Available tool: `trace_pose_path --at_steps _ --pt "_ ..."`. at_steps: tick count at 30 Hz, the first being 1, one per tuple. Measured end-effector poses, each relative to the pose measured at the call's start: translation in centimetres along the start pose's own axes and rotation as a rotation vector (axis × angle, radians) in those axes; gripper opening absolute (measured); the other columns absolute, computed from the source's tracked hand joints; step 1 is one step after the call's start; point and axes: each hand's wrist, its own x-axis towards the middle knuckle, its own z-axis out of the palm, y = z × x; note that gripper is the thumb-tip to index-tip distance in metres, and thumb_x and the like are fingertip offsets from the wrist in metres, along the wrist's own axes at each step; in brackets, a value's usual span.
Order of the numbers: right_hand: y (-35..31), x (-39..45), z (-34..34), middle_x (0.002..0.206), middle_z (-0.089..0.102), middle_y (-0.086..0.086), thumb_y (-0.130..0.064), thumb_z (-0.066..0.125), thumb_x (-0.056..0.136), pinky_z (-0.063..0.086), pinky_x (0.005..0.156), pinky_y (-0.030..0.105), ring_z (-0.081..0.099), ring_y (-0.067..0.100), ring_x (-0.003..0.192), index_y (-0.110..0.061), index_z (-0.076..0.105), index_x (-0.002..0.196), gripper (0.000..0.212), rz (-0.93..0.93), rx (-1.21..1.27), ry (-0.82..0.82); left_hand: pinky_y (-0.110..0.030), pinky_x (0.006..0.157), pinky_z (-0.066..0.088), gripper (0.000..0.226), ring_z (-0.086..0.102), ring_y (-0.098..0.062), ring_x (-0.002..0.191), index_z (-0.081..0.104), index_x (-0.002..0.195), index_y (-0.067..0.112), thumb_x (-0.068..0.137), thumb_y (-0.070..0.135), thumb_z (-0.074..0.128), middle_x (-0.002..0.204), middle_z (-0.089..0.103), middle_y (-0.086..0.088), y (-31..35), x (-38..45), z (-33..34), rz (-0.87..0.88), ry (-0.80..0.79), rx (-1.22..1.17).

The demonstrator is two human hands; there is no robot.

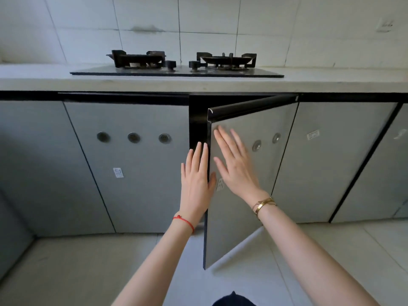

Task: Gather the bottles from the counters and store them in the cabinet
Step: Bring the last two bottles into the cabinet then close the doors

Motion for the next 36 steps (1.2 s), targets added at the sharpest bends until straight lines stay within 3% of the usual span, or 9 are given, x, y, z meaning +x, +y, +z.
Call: trace_pose_path --at_steps 12,27,36 --pt "2.2 8.2 8.0 0.164 0.002 -0.005 -0.032 0.046 0.099 0.018 0.121 0.048 0.000 0.020 0.152 -0.019 0.006 0.156 0.070 -0.044 -0.017 -0.069 -0.056 0.118 0.018 0.073 0.005 -0.025 0.151 0.010 0.153 0.027 0.092 0.013 0.047 0.163 0.007 0.002 -7.2 7.8 1.7 -0.079 -0.019 0.168" --pt "2.9 11.7 10.7 0.164 0.009 -0.005 -0.033 0.051 0.097 0.014 0.123 0.047 0.008 0.021 0.151 -0.018 0.014 0.155 0.071 -0.013 -0.023 -0.040 -0.054 0.118 0.019 0.072 0.007 -0.026 0.150 0.011 0.154 0.020 0.093 0.017 0.049 0.163 0.004 0.002 -10.6 11.4 1.0 -0.112 -0.016 0.239" --pt "3.4 12.2 11.9 0.164 0.008 -0.004 -0.033 0.060 0.092 0.020 0.121 0.047 0.009 0.022 0.151 -0.017 0.012 0.155 0.082 -0.010 -0.055 -0.023 -0.056 0.112 0.029 0.072 0.015 -0.028 0.149 0.016 0.153 0.018 0.091 0.018 0.052 0.163 0.006 0.000 -12.6 13.1 0.8 -0.094 -0.041 0.312"
